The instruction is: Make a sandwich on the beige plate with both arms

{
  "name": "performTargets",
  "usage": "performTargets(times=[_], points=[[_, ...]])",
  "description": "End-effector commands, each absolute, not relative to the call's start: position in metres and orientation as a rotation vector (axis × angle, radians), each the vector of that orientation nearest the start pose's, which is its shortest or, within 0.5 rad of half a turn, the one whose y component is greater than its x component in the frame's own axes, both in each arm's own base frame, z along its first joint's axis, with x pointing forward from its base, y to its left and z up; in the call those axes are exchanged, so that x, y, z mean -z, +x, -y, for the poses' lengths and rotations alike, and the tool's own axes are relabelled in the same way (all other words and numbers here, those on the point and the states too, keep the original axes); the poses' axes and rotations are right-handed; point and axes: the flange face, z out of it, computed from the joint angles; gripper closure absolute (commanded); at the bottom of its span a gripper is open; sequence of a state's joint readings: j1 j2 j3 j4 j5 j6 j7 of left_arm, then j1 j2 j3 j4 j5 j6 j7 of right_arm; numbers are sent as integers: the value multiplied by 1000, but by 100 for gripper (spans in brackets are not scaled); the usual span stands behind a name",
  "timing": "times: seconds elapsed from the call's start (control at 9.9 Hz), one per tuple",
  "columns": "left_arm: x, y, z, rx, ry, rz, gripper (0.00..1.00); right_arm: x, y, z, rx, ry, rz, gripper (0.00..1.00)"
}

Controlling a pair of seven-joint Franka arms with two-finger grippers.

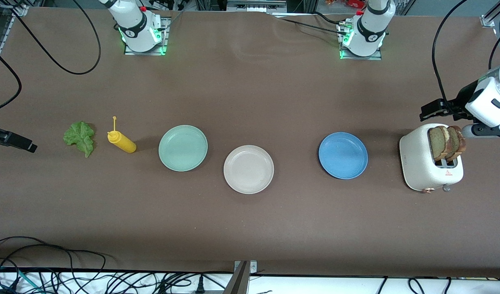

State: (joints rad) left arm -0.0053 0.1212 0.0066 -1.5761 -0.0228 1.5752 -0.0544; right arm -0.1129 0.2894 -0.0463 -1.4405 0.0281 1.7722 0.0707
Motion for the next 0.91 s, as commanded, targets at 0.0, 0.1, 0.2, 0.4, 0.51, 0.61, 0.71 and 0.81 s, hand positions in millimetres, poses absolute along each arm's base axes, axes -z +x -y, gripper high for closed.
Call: performTargets(times=[0.0, 0.1, 0.2, 0.4, 0.51, 0.61, 0.71, 0.81], points=[[-552, 591, -1, -204, -3152, 65, 0, -532, 644, 97, 80, -3115, -346, 0], [-547, 592, -6, -218, -3150, 77, 0, -532, 644, 96, 80, -3115, -344, 0], [-545, 593, -6, -223, -3149, 77, 0, -532, 644, 97, 80, -3115, -346, 0], [-543, 593, -8, -227, -3143, 78, 0, -532, 644, 97, 80, -3115, -346, 0], [-542, 593, -9, -229, -3134, 77, 0, -532, 644, 97, 80, -3115, -346, 0], [-541, 594, -9, -231, -3133, 77, 0, -532, 644, 96, 80, -3115, -344, 0], [-541, 594, -9, -229, -3134, 77, 0, -532, 644, 96, 80, -3115, -344, 0], [-541, 594, -9, -231, -3133, 77, 0, -532, 644, 97, 80, -3115, -346, 0]])
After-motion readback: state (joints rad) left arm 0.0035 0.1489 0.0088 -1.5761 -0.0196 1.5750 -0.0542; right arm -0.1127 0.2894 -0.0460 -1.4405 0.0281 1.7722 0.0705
